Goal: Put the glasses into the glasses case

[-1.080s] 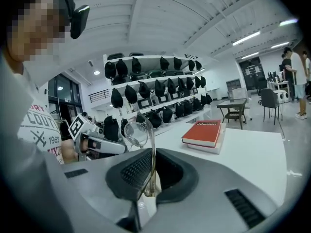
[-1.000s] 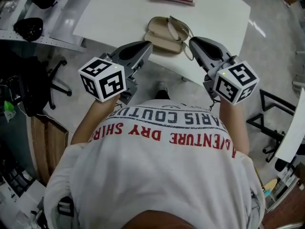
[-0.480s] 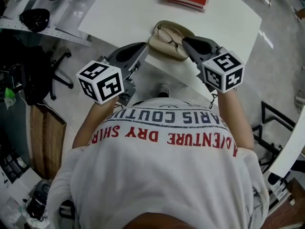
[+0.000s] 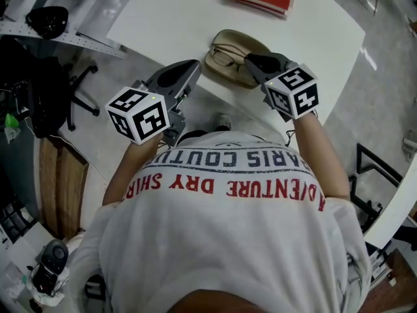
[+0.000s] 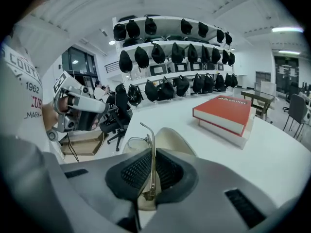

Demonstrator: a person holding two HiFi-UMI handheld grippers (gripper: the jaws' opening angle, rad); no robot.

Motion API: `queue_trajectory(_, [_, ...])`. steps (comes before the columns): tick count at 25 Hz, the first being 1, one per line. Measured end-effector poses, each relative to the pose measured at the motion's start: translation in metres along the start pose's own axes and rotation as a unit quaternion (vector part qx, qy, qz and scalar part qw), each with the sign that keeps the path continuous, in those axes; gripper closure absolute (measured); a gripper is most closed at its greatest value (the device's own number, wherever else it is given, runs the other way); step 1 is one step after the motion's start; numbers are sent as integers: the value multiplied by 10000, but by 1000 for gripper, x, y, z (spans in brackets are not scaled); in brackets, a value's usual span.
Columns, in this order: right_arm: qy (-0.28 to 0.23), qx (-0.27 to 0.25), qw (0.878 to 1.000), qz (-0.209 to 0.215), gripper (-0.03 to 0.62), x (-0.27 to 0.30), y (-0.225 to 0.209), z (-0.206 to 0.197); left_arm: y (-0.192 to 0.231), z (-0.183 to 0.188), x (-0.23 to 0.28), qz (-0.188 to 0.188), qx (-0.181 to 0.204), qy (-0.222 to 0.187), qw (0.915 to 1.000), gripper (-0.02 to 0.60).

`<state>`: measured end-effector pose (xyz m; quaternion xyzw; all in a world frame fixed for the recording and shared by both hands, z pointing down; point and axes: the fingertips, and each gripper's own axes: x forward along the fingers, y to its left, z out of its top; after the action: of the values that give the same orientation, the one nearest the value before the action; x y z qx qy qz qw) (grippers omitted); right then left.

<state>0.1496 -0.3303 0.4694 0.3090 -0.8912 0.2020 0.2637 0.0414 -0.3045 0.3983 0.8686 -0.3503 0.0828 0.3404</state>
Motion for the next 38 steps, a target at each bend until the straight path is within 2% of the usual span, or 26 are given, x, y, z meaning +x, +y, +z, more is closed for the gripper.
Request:
queue_trajectory(9, [231,185,9995,145,556,20,-4,-24,12,-10,4,66,-124,35,9999,552])
queue_trajectory(20, [682,-91,9974,212,552,30,3,-44,18,-14,10,24,-172,-10,9998,552])
queue_trajectory(21, [681,-107,9974,202,538,31,3,-44,18,-14,11,12,-168,-13,9999,552])
queue_trajectory(23, [634,-116,9978,168,469,30,3,-42,16,-13,12,-21,-160,-5,9999,552])
queue_trajectory(29, [123,220,9996,91,395,7,2,-26,7,-17,13,-121,-99,80,9998,552])
queue_trajectory(34, [-726,908,9926,361,391,-28,10,1,-4,-15,17,-263,-5,117,9996,552])
queue_trajectory(38, [-1185,1006,9872,356,393,-55,18,27,-17,-5,15,-441,158,119,9988,552])
